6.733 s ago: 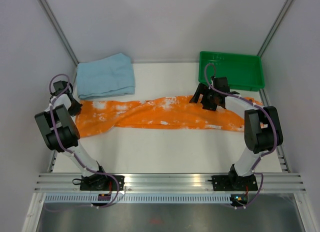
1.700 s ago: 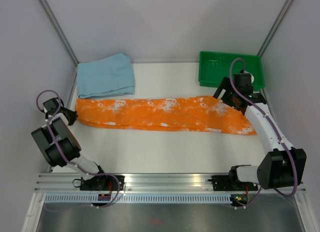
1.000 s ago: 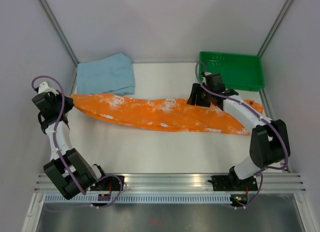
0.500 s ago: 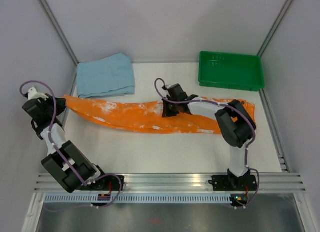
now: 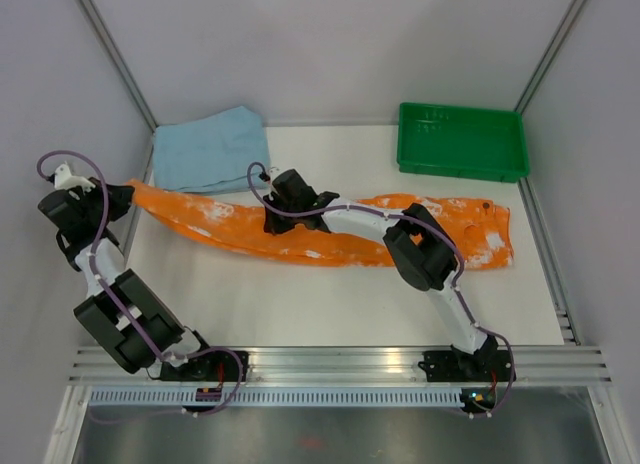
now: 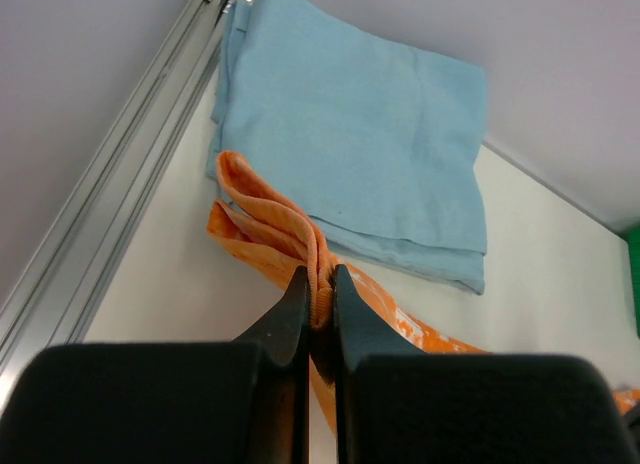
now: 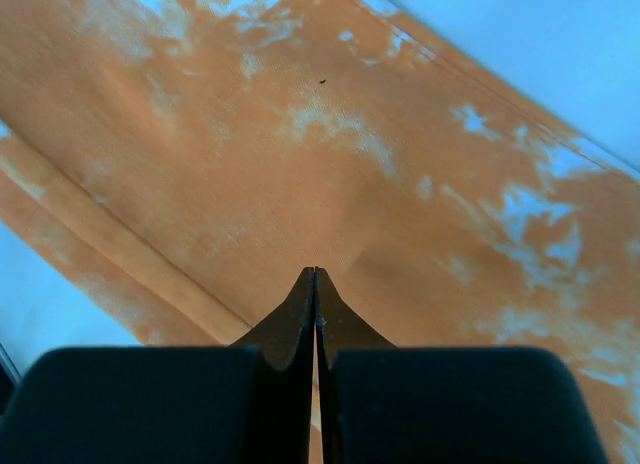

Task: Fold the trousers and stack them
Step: Fold the trousers

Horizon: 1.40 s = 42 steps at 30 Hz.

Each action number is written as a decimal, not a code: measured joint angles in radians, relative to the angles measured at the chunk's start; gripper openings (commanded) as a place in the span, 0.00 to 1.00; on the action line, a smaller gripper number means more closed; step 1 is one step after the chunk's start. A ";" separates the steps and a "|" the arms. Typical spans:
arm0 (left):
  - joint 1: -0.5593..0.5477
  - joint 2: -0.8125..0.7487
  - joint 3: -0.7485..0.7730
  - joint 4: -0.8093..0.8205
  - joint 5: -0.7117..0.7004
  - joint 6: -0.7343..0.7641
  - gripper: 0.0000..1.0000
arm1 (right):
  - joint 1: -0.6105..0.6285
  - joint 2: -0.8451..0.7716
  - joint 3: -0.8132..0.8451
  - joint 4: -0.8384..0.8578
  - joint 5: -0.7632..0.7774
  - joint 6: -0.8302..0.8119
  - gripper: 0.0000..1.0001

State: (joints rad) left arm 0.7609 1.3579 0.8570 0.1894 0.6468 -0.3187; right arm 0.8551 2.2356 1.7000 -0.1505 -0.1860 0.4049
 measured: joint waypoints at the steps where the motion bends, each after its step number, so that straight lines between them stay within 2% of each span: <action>1: 0.000 0.003 0.009 0.000 0.011 -0.003 0.02 | 0.005 0.022 0.022 -0.002 0.002 0.000 0.00; 10: -0.033 0.019 0.129 -0.003 0.158 -0.063 0.02 | 0.043 0.133 0.079 0.003 0.010 0.015 0.00; 14: -0.071 0.018 0.182 -0.019 0.177 -0.051 0.02 | 0.066 0.210 0.208 -0.019 0.012 0.021 0.00; 20: -0.103 -0.003 0.172 -0.030 0.210 -0.018 0.02 | 0.103 0.306 0.367 -0.048 0.021 0.042 0.00; 31: -0.149 -0.091 0.051 -0.035 0.220 0.058 0.02 | 0.090 0.282 0.317 -0.034 0.022 0.174 0.00; 42: -0.229 -0.175 0.036 -0.087 0.221 0.099 0.02 | 0.098 0.289 0.302 0.013 -0.032 0.257 0.00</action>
State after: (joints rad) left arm 0.5323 1.1828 0.8928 0.1028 0.8677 -0.2195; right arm 0.9531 2.5248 2.0022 -0.1375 -0.2176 0.6617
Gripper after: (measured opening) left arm 0.071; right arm 0.004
